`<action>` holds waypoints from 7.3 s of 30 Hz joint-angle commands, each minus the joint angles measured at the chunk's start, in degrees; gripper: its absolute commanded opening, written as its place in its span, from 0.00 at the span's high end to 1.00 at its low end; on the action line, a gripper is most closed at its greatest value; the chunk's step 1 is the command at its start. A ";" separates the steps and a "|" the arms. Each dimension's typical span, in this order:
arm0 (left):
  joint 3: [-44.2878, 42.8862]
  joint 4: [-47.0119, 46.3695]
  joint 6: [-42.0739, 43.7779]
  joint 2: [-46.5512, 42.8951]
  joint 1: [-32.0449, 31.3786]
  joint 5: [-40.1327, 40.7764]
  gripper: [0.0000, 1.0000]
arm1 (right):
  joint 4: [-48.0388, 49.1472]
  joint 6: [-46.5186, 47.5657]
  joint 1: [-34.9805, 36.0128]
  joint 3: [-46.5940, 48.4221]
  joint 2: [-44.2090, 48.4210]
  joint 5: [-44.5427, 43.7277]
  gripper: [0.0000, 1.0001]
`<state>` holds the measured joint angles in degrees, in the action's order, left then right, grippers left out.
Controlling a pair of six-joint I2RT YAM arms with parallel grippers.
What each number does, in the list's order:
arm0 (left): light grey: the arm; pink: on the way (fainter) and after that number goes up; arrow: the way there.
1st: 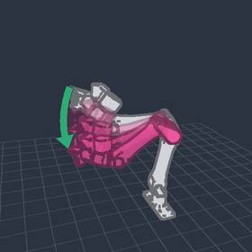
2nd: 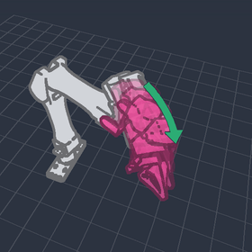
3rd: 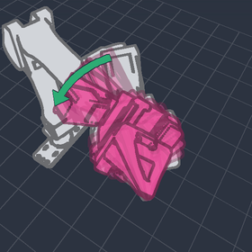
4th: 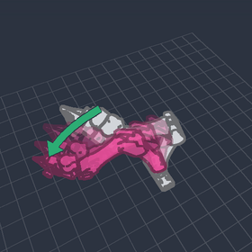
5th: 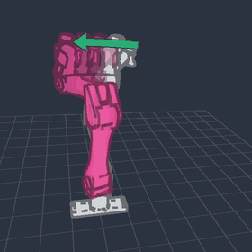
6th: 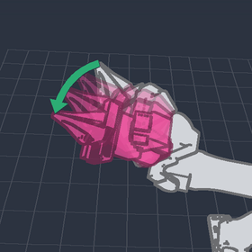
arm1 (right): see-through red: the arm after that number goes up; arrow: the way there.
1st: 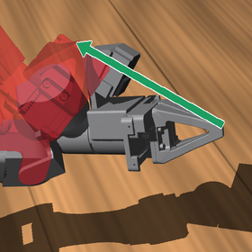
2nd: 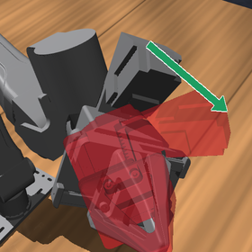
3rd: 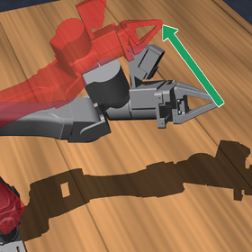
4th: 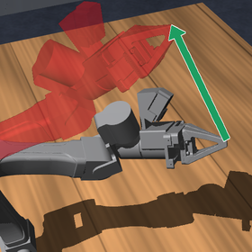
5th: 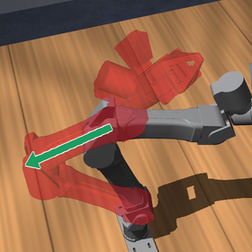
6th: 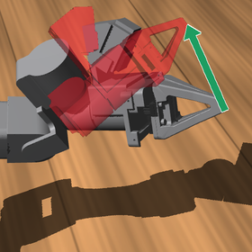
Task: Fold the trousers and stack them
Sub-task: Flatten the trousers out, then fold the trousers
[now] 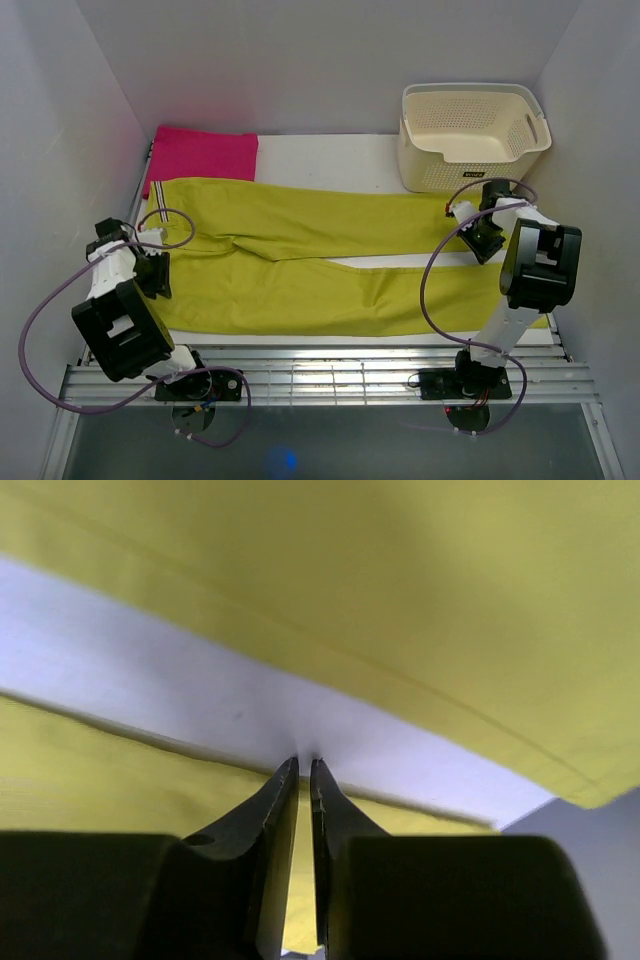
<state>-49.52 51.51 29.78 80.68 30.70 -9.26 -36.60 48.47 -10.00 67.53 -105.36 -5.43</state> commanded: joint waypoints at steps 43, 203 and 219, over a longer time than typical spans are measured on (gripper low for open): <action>-24.70 -0.36 6.77 9.49 4.63 -15.42 0.19 | -11.02 5.76 1.91 -9.90 5.52 9.11 0.85; -37.59 -12.22 32.27 18.37 11.29 -48.99 1.00 | -17.88 26.14 -18.91 25.29 4.54 30.13 0.92; -27.40 28.91 80.87 7.82 41.10 -58.09 1.00 | -25.89 68.32 -42.53 -11.16 36.45 27.76 0.92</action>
<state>-79.02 69.38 93.43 88.77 65.36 -69.34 -63.81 102.61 -47.18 60.77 -69.93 27.88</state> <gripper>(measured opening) 0.028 0.089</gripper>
